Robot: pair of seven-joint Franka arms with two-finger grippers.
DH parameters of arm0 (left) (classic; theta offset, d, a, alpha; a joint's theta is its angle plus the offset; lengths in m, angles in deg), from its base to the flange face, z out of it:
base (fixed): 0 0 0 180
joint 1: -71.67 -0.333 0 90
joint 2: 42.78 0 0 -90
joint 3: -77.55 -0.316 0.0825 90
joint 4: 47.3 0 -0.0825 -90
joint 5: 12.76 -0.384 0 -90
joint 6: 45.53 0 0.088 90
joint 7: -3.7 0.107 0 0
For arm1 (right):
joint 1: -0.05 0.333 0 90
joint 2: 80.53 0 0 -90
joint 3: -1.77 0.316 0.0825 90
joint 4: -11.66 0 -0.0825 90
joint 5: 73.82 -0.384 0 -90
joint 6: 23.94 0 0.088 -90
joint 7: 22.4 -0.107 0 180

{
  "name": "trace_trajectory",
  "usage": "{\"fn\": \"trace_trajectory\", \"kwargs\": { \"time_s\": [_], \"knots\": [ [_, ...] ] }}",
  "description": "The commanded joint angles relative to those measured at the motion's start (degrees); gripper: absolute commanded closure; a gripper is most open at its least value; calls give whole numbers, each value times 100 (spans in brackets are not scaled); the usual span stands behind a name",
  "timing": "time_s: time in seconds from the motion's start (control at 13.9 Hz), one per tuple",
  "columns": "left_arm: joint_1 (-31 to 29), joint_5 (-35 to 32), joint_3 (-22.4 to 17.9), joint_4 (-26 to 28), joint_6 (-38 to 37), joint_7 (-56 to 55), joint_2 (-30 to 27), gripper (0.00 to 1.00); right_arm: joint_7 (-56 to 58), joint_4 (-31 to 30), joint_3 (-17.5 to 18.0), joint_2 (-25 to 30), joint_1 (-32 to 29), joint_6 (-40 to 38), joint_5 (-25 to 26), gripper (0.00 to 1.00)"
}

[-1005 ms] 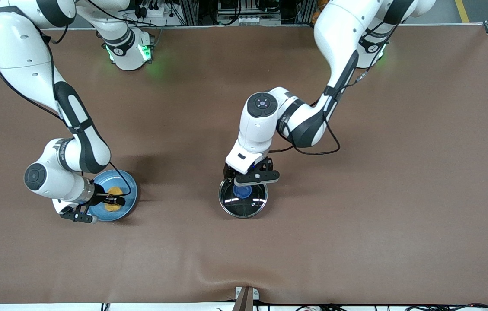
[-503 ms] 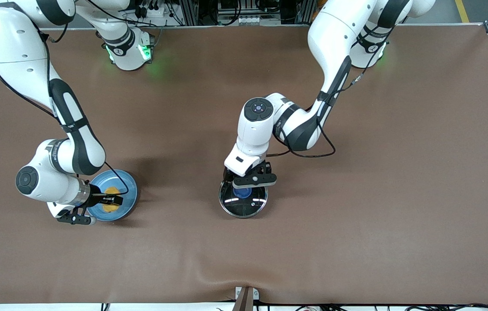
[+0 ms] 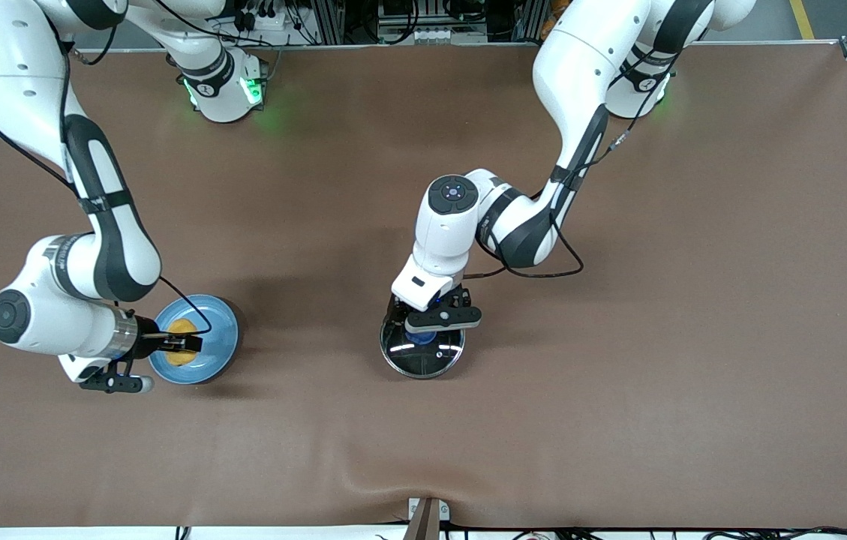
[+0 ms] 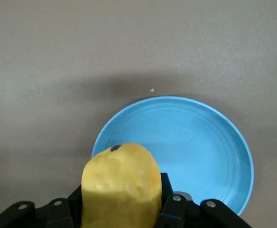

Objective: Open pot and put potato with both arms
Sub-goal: 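Grasp the potato with the right gripper while the left gripper grasps the knob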

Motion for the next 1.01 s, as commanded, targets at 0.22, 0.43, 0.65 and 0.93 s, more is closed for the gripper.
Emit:
{"fn": "trace_trajectory", "kwargs": {
  "time_s": [0.22,0.43,0.65,0.93],
  "knots": [
    [67,-159,-113,-204,200,-243,145,0,44,33,20,312,126,-297,-57,100],
    [102,-159,-122,-204,253,-235,189,0,44,94,19,392,135,-385,-40,100],
    [409,-159,-463,-204,253,-217,312,0,35,279,19,392,161,-632,-31,100],
    [445,-159,-500,-204,253,-208,339,0,70,271,19,392,161,-641,-22,100]
  ]
}}
